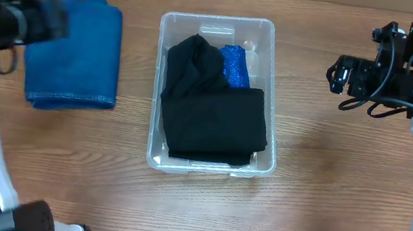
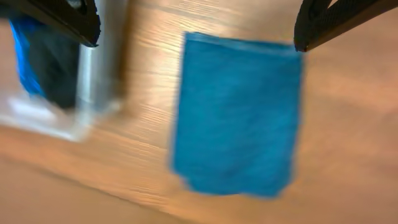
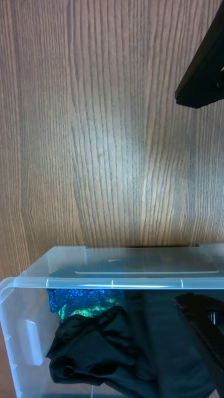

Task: Pack container
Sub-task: 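Grasp the edge of the folded blue towel with the left gripper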

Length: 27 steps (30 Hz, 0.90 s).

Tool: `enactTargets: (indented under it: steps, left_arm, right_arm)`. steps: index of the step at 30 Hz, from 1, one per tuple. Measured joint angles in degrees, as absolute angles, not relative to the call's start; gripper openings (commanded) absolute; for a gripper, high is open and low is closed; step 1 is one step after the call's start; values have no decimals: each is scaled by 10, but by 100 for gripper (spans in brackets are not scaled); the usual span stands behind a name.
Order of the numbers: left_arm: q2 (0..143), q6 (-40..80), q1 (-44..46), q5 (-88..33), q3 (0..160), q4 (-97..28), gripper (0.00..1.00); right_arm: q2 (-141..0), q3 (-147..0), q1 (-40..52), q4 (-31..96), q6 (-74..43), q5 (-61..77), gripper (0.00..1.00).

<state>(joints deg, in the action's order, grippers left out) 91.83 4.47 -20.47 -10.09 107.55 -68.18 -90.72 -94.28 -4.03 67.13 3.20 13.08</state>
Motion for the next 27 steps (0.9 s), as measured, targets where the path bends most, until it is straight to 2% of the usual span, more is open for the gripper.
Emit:
enactTargets:
  steps: [3, 9, 14, 22, 23, 24, 26, 27]
  left_arm:
    - [979, 54, -301, -130, 1075, -672, 100]
    - [1150, -15, -398, -254, 1075, -580, 100]
    - [1274, -76, -406, -333, 1075, -511, 100]
    - [1373, -72, -356, -390, 1075, -396, 99]
    - [1374, -70, -351, -390, 1075, -392, 91]
    - [1374, -65, -347, -390, 1076, -389, 63]
    - [1375, -57, -341, -395, 1076, -392, 25]
    - [1376, -57, -339, -412, 1077, -403, 17]
  right_arm:
    - [-907, -943, -40, 673, 32, 131, 100]
    - [-907, -943, -40, 675, 32, 131, 100]
    - [-907, -943, -40, 687, 32, 131, 100]
    - [-907, -943, -40, 698, 32, 131, 100]
    - [-907, -943, -40, 700, 32, 131, 100]
    - [-907, -943, -40, 702, 32, 131, 100]
    - [-907, -943, -40, 707, 32, 131, 100]
    - [-907, -943, -40, 708, 32, 131, 100]
